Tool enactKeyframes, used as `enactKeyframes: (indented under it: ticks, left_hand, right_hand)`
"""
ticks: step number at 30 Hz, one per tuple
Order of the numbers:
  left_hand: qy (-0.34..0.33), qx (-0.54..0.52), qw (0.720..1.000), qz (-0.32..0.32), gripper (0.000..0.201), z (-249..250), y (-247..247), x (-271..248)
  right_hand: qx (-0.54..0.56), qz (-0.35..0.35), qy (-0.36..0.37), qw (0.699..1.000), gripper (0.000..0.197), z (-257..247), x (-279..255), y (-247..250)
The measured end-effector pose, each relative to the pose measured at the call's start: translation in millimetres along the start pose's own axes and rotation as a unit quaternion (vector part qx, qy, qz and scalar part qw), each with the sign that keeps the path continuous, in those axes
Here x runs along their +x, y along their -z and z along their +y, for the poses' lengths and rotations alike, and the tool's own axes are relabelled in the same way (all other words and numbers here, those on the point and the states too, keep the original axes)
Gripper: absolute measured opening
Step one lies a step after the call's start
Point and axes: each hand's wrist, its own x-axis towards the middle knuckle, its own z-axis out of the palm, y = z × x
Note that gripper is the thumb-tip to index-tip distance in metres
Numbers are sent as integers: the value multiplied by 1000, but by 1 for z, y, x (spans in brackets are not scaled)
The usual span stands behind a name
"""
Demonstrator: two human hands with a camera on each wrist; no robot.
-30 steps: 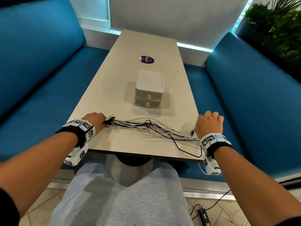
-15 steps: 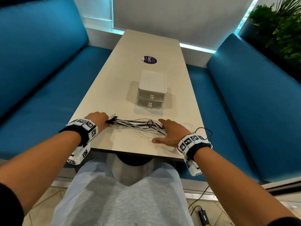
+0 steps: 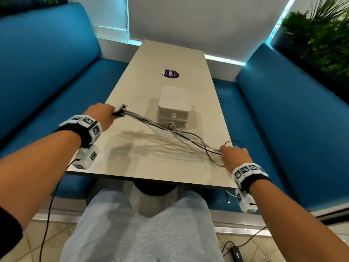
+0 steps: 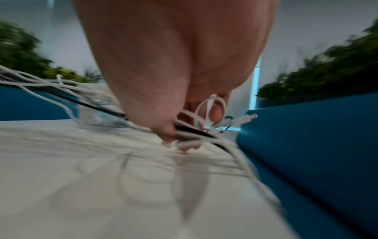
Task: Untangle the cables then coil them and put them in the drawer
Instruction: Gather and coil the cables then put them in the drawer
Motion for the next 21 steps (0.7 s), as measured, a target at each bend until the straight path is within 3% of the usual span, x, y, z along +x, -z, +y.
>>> enactKeyframes:
  ticks: [5,11,15,18,21]
  left_hand:
    - [7,1,1000,27,37,-5,18,4]
    - [27,-21,999,38,40,-10,17,-2]
    - [24,-26,998,43,34,-1,18,-9]
    - [22,-43,997,63,35,13,26,-6]
    - [46,-59,993,89,42,13,36,2]
  right_hand:
    - [-66,-60,-109,990,22,35,-6,-7]
    - [97,-28,-191,976,52,46,-11,-9]
    - [36,-27,-202,978,13,55,-15,-10]
    - [-29,-63,-201,977,16,64,-20,-12]
    - [4,-99,-216,971,14,87,-36,-26]
